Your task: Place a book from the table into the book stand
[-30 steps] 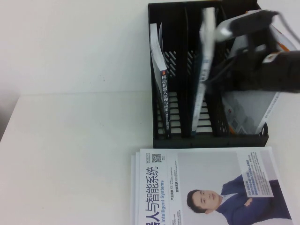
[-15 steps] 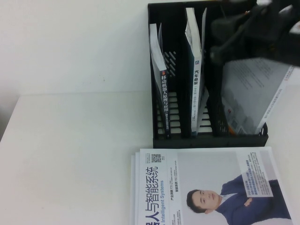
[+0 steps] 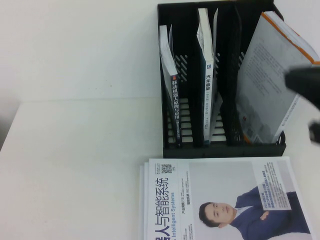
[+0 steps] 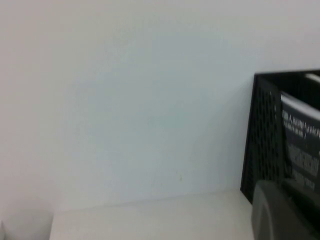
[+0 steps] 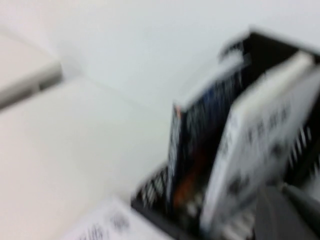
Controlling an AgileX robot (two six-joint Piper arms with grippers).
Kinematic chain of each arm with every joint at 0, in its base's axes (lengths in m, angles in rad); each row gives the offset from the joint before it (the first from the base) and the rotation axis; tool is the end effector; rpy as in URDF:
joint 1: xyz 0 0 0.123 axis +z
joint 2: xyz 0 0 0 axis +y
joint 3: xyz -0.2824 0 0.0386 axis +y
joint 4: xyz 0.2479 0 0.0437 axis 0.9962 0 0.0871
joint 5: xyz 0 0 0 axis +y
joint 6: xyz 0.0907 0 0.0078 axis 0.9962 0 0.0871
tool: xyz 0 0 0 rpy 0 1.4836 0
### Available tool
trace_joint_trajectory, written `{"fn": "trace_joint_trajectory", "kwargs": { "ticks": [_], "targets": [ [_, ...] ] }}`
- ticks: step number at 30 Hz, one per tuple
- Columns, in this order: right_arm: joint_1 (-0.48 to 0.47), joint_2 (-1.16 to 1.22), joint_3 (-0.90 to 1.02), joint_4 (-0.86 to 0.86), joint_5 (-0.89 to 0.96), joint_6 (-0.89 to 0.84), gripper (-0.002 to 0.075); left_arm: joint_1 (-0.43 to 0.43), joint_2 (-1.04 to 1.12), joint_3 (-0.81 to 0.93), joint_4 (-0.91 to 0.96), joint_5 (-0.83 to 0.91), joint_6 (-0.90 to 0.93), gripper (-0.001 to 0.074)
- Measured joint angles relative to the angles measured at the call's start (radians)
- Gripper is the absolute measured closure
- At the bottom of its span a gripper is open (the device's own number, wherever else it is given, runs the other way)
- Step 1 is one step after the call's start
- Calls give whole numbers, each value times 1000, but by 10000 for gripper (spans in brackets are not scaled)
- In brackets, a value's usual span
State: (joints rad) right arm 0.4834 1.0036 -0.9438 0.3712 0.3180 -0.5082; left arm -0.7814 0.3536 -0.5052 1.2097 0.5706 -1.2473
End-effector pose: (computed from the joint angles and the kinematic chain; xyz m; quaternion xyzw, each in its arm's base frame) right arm 0.1882 0.1105 0.3865 -0.2817 0.7438 0.1437 0.5888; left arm 0.0789 -0.0133 0.3388 0.0510 0.7004 -0.1267 0.7005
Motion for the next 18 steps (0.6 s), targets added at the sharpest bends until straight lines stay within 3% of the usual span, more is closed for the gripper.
{"fn": "trace_joint_trajectory", "kwargs": {
  "ticks": [4,12,18],
  "targets": [
    [0,-92,144,-214,44,243,729,0,-37,72,0,-7,-33,737],
    [0,-277,393,-717,196,888,729,0,-47,97,-3,-7,-65,737],
    [0,-425,555,-888,203,1171,729,0,-47,97,-3,-9,-66,737]
  ]
}}
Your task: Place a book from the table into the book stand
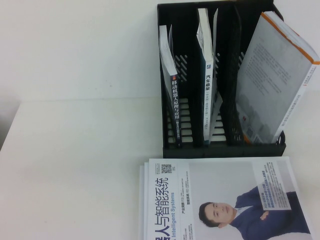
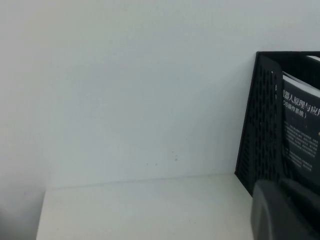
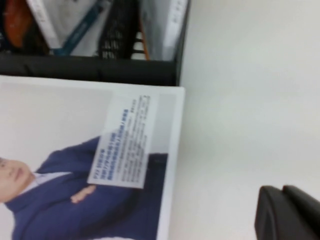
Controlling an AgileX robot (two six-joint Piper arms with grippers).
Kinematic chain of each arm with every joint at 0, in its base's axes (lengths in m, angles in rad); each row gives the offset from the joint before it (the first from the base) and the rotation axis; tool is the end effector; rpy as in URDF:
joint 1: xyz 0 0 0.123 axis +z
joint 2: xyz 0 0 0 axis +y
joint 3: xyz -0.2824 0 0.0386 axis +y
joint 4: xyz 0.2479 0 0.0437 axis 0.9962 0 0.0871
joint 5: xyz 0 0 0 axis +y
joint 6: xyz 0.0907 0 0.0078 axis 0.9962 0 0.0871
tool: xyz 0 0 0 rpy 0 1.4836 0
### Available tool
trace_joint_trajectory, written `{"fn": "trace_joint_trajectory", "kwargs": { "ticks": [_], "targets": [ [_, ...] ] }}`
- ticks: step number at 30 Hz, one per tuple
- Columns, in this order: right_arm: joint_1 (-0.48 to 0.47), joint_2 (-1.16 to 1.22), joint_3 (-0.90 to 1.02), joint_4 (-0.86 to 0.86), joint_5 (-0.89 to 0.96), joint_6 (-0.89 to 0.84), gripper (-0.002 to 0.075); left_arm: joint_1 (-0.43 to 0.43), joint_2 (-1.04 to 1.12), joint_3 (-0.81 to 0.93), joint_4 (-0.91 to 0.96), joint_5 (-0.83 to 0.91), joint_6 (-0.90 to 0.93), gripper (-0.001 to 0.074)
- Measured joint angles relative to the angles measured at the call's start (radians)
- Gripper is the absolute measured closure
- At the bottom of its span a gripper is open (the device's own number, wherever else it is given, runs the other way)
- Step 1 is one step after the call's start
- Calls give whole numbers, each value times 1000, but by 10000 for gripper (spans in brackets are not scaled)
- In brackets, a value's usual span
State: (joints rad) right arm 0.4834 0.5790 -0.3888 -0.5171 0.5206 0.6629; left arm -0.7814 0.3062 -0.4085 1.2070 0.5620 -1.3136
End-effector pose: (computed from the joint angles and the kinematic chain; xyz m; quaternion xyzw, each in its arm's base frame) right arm 0.1086 0.0317 0.2585 -0.0617 0.8694 0.0590 0.4867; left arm 0.0770 -0.0124 0.3112 0.0393 0.7155 -0.1420 0.6829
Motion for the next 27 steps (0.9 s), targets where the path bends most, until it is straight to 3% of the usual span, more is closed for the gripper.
{"fn": "trace_joint_trajectory", "kwargs": {
  "ticks": [6,27],
  "targets": [
    [0,-96,75,-43,16,73,729,0,0,0,-2,0,-1,737],
    [0,-105,77,-43,77,82,729,0,0,0,-2,0,3,737]
  ]
}}
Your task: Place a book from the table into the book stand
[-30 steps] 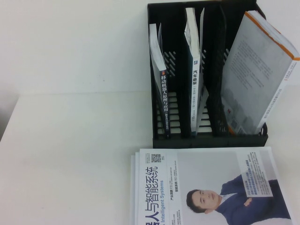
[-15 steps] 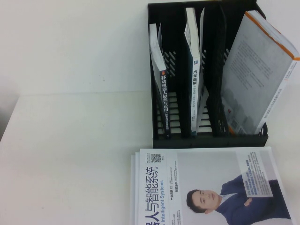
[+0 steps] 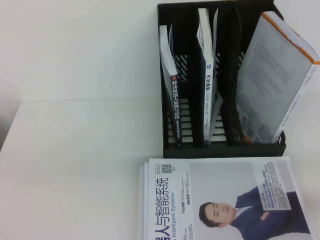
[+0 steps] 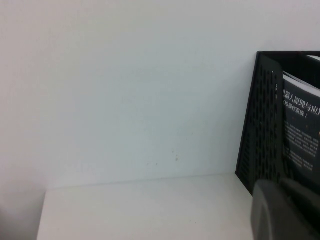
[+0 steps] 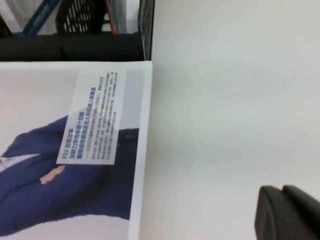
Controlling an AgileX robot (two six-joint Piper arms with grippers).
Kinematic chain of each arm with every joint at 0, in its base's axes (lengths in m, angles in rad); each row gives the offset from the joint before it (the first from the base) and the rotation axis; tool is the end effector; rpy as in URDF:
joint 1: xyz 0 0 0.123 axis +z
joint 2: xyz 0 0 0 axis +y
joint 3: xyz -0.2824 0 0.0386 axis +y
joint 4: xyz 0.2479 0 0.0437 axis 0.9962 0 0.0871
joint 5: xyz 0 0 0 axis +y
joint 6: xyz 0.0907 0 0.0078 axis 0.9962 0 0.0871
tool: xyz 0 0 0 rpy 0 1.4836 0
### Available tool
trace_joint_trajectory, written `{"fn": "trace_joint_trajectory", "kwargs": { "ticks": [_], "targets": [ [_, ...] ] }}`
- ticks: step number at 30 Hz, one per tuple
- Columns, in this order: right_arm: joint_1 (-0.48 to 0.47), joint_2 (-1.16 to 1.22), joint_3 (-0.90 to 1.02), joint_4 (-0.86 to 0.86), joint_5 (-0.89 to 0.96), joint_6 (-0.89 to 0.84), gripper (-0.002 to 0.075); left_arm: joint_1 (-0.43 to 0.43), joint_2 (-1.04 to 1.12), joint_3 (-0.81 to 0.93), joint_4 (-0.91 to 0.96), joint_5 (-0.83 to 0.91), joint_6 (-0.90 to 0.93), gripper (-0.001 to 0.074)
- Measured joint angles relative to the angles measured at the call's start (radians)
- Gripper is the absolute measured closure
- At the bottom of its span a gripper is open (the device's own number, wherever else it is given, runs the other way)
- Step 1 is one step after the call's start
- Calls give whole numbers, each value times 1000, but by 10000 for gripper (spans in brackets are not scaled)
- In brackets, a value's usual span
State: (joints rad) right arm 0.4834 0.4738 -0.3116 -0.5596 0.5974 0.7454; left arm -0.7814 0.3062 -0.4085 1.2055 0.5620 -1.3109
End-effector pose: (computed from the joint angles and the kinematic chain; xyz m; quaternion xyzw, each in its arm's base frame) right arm 0.0921 0.0176 0.2403 -0.0239 0.8764 0.0452 0.4789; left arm 0.0770 -0.0124 0.3112 0.0399 0.7157 -0.1416 0.6828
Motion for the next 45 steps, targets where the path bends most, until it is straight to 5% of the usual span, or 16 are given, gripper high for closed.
{"fn": "trace_joint_trajectory", "kwargs": {
  "ticks": [6,10,15,19,25,28,33,45],
  "targets": [
    [0,0,0,0,0,1,729,0,-20,0,-34,72,0,737],
    [0,0,0,0,0,1,729,11,-53,0,-263,179,78,737],
    [0,-1,0,0,2,1,729,100,-95,0,-603,179,574,737],
    [0,-3,0,0,2,1,729,252,-98,2,-908,89,996,737],
    [0,-3,0,0,2,1,729,500,-112,118,-1257,-318,1429,737],
    [0,-3,0,0,2,1,729,594,-136,204,-1301,-444,1439,737],
    [0,-3,0,0,2,1,729,649,-199,349,-1285,-469,1206,737],
    [0,-3,0,0,2,1,729,722,-316,429,-1244,-259,1015,737]
  ]
}}
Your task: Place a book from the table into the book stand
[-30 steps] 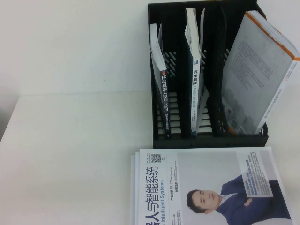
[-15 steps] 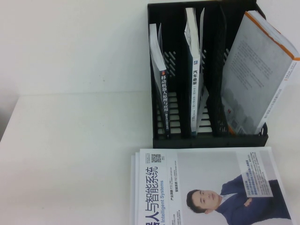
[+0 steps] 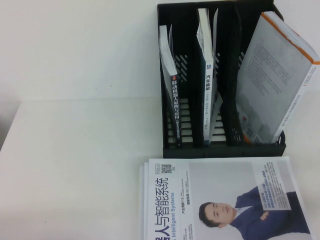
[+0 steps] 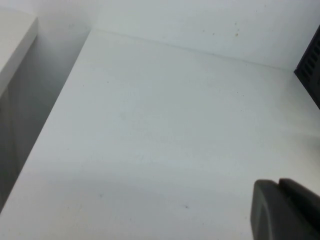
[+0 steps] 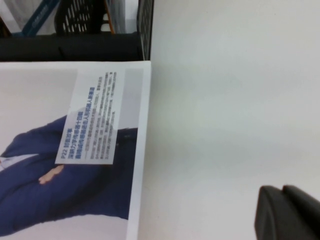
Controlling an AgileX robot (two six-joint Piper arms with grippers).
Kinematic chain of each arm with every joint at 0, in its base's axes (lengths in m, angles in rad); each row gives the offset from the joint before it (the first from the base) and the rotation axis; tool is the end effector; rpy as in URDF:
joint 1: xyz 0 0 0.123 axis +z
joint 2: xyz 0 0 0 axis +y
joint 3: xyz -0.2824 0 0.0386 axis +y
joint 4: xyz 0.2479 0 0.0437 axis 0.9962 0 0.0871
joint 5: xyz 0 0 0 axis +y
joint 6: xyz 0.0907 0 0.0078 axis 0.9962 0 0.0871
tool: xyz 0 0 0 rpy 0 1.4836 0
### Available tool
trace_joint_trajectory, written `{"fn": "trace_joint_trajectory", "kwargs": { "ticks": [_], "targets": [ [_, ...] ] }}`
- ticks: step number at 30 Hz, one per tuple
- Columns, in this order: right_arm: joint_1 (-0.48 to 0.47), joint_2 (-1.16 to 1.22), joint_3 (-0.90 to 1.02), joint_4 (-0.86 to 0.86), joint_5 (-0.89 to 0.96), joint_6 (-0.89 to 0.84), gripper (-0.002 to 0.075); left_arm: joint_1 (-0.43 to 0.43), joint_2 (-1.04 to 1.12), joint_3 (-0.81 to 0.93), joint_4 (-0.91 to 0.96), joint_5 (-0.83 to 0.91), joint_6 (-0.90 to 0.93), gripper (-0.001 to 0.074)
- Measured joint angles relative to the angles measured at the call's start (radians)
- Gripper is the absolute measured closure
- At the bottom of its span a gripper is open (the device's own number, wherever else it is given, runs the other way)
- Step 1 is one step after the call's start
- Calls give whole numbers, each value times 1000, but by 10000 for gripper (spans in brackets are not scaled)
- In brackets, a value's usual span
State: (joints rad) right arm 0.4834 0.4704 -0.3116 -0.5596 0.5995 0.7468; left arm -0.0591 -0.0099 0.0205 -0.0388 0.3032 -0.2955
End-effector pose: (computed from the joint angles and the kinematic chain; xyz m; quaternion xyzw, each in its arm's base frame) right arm 0.0917 0.0173 0.2405 -0.0227 0.8761 0.0456 0.4795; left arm 0.0541 -0.0043 0.1793 -0.1031 0.7756 -0.1256 0.6099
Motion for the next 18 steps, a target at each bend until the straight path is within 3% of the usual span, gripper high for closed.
{"fn": "trace_joint_trajectory", "kwargs": {
  "ticks": [18],
  "targets": [
    [0,-1,0,0,0,0,729,0,0,0,13,5,134,737]
  ]
}}
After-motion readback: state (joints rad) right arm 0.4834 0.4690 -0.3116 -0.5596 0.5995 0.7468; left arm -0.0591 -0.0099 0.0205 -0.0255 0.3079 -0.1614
